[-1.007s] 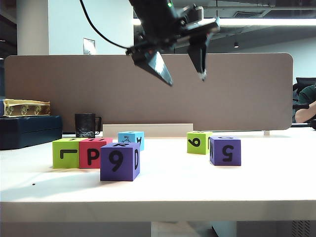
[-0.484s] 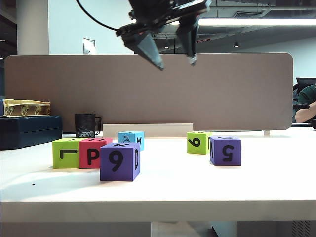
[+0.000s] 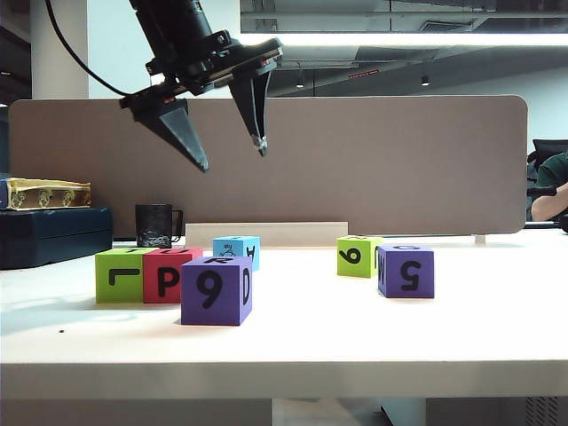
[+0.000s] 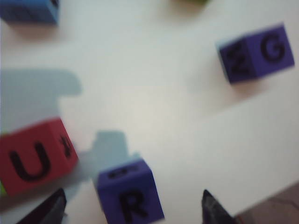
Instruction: Select the appropriate blocks from the scattered letter blocks on the table and arrange them in a row to spell out "TURING".
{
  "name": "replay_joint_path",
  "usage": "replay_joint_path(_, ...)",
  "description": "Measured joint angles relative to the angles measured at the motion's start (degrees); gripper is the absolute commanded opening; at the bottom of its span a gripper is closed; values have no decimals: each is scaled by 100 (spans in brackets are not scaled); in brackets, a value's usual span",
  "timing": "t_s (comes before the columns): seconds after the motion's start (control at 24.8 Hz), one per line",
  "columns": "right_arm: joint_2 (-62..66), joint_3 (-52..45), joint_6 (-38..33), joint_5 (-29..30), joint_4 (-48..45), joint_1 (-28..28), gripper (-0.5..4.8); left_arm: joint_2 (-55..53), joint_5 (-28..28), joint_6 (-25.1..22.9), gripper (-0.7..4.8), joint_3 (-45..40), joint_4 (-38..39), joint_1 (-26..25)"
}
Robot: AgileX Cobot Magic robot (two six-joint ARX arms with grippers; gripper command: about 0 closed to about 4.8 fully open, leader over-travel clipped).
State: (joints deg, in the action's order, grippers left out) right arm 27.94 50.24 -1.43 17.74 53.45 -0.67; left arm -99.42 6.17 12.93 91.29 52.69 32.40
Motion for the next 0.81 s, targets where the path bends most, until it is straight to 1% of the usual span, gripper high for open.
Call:
replay_joint_path(0.08,2,0,0,-2,0,0,-1,0,33,0,368,0,282,90)
replay_joint_path(0.28,2,2,0,-2,0,0,-1,0,33,-4,368,0,466,133)
replay_joint_path(0.4,2,0,0,-2,0,0,-1,0,28,-22,368,0,734,142)
replay_joint_path(0.56,2,0,0,-2,0,0,-1,0,-33,-26,368,0,763,157)
replay_joint_path(0.73,2,0,0,0,0,0,-1,-4,-35,-26,368,-2,1036,221)
replay_joint_path(0.81,2,0,0,-2,0,0,-1,-24,-35,-26,368,-61,1014,254)
